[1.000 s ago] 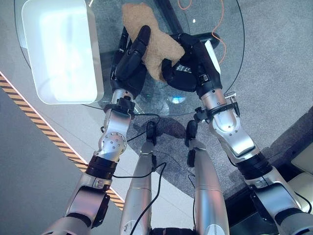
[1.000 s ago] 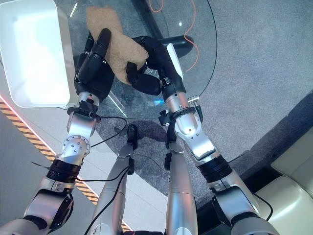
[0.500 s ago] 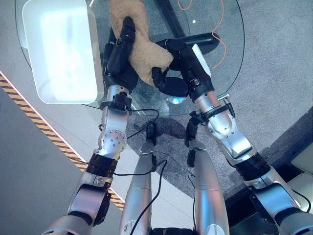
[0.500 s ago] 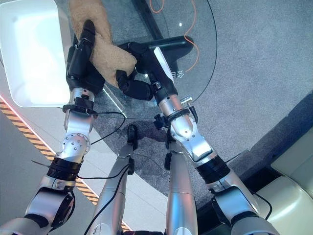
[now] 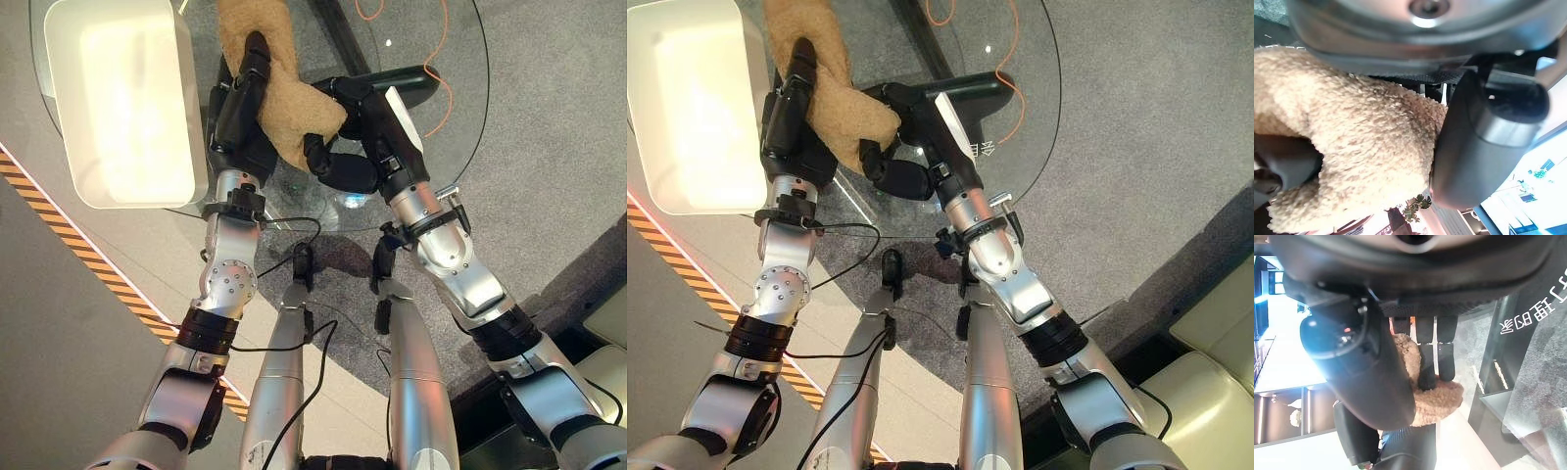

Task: Wipe the table with a cloth and put it in the basket.

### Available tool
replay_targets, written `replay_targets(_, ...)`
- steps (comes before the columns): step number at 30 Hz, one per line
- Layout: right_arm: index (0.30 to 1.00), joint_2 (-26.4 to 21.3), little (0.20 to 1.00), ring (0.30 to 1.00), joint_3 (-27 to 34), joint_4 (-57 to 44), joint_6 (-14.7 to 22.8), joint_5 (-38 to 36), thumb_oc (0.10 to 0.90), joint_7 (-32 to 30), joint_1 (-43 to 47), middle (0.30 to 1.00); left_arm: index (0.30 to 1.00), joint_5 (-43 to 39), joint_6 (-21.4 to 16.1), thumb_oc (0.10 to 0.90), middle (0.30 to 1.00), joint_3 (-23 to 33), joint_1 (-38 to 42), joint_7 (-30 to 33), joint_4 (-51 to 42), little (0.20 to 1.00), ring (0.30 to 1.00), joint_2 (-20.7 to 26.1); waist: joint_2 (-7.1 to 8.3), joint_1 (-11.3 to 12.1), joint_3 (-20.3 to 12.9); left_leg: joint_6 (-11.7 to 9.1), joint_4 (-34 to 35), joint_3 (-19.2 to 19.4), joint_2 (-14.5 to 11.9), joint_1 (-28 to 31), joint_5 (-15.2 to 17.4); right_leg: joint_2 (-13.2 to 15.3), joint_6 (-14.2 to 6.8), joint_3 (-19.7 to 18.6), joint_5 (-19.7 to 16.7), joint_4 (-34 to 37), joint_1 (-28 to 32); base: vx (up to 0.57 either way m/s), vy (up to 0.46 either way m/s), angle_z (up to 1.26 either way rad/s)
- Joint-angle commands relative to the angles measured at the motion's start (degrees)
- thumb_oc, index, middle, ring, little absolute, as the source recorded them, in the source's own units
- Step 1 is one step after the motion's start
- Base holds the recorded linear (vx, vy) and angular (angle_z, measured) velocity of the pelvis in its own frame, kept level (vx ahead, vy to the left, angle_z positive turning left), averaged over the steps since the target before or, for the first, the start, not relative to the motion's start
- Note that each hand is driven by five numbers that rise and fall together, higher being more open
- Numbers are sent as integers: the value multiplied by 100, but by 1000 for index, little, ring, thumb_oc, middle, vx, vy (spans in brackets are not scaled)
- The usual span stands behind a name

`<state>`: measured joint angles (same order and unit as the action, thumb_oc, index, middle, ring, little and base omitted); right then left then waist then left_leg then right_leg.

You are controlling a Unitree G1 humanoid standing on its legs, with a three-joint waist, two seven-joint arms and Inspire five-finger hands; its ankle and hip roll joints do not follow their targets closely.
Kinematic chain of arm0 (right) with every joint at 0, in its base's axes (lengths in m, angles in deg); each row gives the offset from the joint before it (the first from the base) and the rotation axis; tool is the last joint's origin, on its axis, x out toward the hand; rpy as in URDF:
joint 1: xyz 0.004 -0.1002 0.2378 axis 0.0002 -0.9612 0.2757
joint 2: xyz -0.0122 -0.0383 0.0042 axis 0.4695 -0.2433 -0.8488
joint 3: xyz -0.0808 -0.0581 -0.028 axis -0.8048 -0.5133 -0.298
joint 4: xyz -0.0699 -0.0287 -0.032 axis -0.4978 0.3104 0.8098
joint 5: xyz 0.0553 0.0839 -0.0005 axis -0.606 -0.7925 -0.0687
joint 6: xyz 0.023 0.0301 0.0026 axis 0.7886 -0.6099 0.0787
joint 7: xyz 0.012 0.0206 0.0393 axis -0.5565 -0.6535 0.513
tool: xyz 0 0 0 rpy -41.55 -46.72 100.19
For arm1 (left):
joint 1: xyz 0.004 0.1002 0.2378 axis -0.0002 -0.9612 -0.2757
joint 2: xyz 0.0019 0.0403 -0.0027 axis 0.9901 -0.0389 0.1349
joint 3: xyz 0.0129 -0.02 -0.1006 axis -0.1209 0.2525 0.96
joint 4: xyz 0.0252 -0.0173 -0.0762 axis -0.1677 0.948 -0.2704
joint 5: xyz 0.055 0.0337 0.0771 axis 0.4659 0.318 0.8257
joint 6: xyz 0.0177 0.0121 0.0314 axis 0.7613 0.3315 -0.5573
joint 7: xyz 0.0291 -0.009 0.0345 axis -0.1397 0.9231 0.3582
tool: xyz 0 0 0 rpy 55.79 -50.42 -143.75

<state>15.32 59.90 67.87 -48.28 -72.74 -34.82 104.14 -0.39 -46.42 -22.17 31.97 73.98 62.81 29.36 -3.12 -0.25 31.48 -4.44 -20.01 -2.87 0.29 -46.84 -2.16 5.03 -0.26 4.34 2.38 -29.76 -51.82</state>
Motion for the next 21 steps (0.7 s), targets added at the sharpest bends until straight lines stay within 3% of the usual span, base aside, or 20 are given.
replay_targets(1, 900, 394, 900, 900, 256, -1408, 701, -111, 800, 127, 861, 900, 300, 452, -493, 100, 300, 128, 544, -440, -588, 200, 300, 38, -12, 14, -168, 312, 120, 404, 389, 188, 91, -339, -138, 199, 170, 493, 409, 0, 0, 0)
replay_targets(13, 900, 478, 900, 900, 327, -1414, 711, -71, 800, 155, 806, 900, 300, 610, -1001, 100, 300, 195, 562, -363, -632, 200, 300, -13, -5, 9, -168, 313, 131, 394, 402, 198, 99, -347, -134, 188, 181, 498, 416, 0, 0, 0)
replay_targets(17, 900, 568, 900, 900, 332, -1399, 700, 1, 800, 130, 809, 900, 300, 755, -1432, 100, 300, 298, 568, -77, -672, 200, 300, -91, 6, 28, -168, 316, 116, 380, 415, 191, 113, -346, -131, 192, 192, 484, 409, 0, 0, 0)
replay_targets(21, 900, 561, 900, 900, 341, -1404, 701, 3, 800, 111, 833, 900, 300, 979, -1554, 100, 300, 355, 585, 154, -709, 200, 300, -101, 18, 38, -168, 312, 118, 372, 425, 194, 112, -353, -127, 202, 195, 495, 420, 0, 0, 0)
